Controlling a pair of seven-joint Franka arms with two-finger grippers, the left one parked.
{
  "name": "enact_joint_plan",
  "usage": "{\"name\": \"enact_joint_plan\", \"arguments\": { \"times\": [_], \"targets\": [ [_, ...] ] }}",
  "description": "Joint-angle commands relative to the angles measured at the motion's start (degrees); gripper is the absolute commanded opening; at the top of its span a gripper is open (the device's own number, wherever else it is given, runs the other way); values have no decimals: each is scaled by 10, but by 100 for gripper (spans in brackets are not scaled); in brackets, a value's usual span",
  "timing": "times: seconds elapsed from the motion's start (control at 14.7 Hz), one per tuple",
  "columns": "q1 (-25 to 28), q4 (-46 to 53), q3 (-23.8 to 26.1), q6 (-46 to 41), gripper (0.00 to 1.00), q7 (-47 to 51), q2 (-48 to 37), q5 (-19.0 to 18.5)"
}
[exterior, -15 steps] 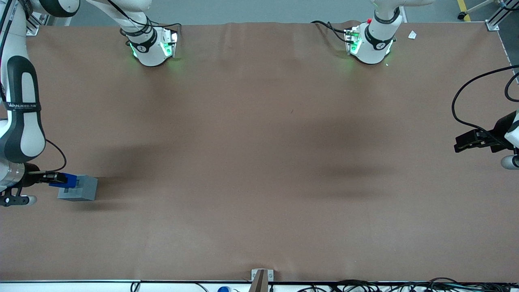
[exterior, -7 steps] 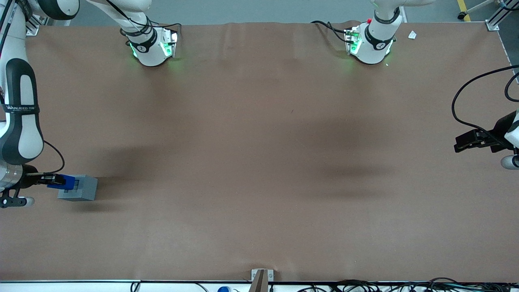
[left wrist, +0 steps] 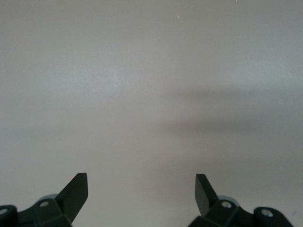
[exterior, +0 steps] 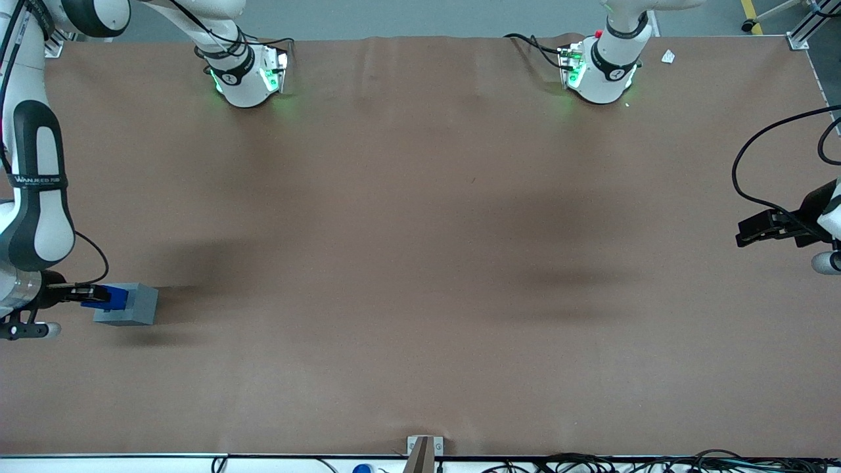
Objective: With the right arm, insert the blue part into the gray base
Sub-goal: 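Lower the blue cube into the gray base's hole and press down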
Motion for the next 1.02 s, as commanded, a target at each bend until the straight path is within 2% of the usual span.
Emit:
{"name": "enact_joint_plan", "arguments": {
  "times": [0.0, 0.95],
  "targets": [
    [-5, 13, 5, -4, 1, -1, 7, 6],
    [-6, 13, 5, 8, 1, -6, 17, 5]
  ]
}}
